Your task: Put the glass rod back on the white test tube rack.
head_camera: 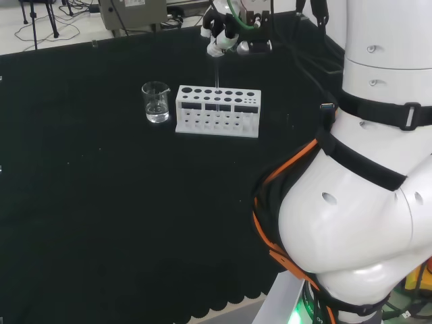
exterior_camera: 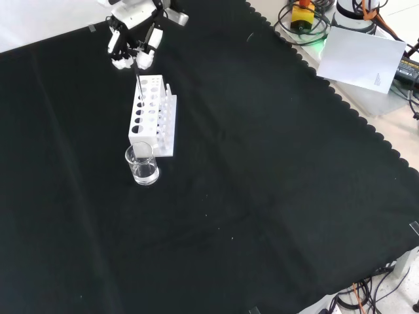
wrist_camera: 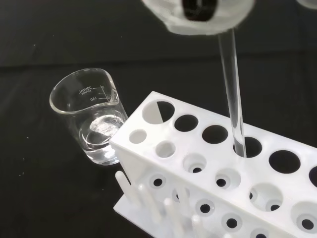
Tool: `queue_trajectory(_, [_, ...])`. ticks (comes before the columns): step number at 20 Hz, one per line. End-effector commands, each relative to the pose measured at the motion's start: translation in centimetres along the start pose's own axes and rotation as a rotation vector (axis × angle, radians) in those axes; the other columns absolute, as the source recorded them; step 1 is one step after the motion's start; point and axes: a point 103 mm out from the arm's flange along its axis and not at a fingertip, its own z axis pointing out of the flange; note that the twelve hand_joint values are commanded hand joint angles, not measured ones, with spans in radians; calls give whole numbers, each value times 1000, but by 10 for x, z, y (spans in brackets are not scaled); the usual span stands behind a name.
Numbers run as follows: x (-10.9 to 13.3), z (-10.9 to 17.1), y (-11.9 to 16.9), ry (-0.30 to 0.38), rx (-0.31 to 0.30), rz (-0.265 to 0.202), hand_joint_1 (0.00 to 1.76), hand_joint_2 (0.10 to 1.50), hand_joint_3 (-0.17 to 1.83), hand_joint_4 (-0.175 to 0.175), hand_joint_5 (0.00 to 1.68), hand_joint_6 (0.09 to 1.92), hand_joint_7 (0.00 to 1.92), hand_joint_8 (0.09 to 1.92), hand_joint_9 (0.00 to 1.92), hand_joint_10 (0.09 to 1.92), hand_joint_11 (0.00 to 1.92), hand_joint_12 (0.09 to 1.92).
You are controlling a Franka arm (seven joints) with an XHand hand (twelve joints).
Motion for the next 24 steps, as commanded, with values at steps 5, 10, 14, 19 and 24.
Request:
queue_trajectory(5, [-1,-14,-7,-7,-30,5,1356,864,-175,-156,385,828,889,731,1785,505,1581,775])
queue_trajectory(10, [1,-25,-14,-20,-54,8,1363,864,-175,-156,402,815,885,734,1795,530,1580,776])
queue_trajectory(14, [2,-35,-19,-24,-77,8,1367,871,-175,-159,442,828,895,734,1788,560,1574,776])
queue_trajectory(19, [7,-48,-27,-30,-103,-4,1365,876,-175,-161,476,839,906,732,1773,604,1571,779])
queue_trajectory(24, [10,-52,-28,-38,-109,-1,1365,883,-175,-164,505,852,912,733,1772,617,1566,779])
